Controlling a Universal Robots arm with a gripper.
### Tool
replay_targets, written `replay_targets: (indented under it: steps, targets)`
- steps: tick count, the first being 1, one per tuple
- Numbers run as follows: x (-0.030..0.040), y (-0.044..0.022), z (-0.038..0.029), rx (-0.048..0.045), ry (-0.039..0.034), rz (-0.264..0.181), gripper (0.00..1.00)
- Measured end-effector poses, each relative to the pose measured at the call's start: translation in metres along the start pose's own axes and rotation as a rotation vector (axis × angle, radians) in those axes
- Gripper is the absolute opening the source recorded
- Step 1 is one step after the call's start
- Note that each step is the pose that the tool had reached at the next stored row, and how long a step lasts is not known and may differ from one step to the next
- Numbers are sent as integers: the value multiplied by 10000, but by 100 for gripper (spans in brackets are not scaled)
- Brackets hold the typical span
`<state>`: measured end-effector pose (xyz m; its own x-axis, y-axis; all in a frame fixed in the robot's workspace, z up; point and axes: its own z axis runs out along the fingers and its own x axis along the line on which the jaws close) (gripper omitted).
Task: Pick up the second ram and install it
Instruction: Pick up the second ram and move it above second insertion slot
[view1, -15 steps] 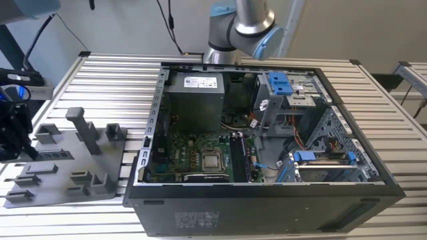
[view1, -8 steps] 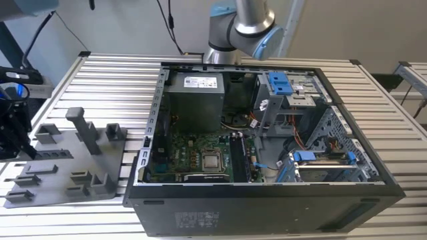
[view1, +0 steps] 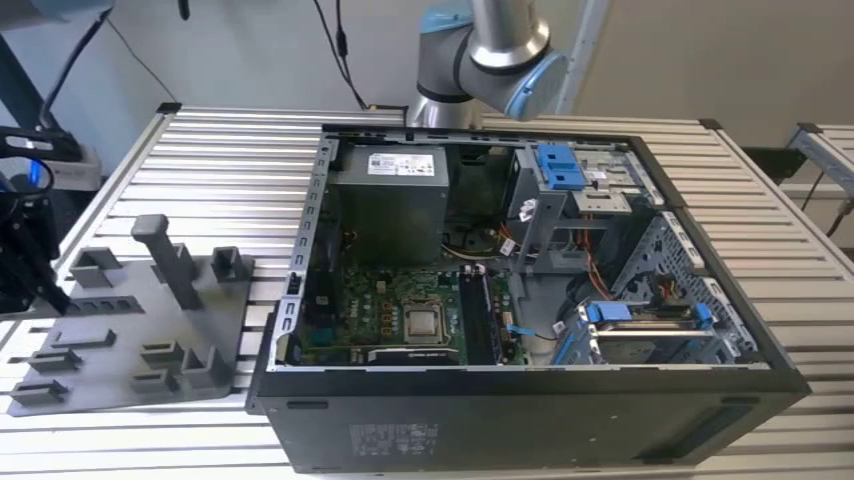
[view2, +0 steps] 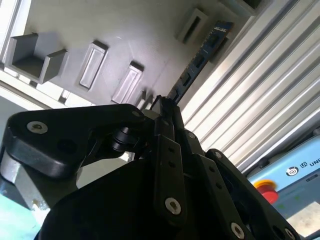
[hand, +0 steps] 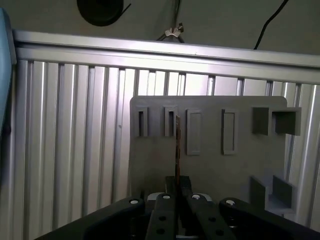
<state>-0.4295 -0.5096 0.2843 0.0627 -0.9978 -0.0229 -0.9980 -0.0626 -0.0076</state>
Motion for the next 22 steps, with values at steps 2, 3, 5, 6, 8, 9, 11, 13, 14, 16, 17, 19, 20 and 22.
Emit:
replay_targets:
  steps: [2,3,5,6,8,9,11,13,14,16,17,19,20,22]
  targets:
    - [0,0,-18,-1,0,0,14]
    - [-1,0,-26,1,0,0,14]
    - [-1,-1,-43,0,0,0,14]
    - [-1,0,-52,0,0,0,14]
    - [-2,-1,-73,0,0,0,14]
    - [-2,-1,-81,-1,0,0,14]
    - [-2,-1,-92,1,-1,0,14]
    - [-3,-1,-111,-1,1,0,14]
    - [-3,-1,-122,1,0,0,14]
    - [-3,-1,-153,0,0,0,14]
    - [-4,-1,-171,0,0,0,14]
    - [-5,-2,-205,0,0,0,14]
    - [-5,-2,-217,0,0,0,14]
    - [-5,-2,-236,-1,0,-1,14]
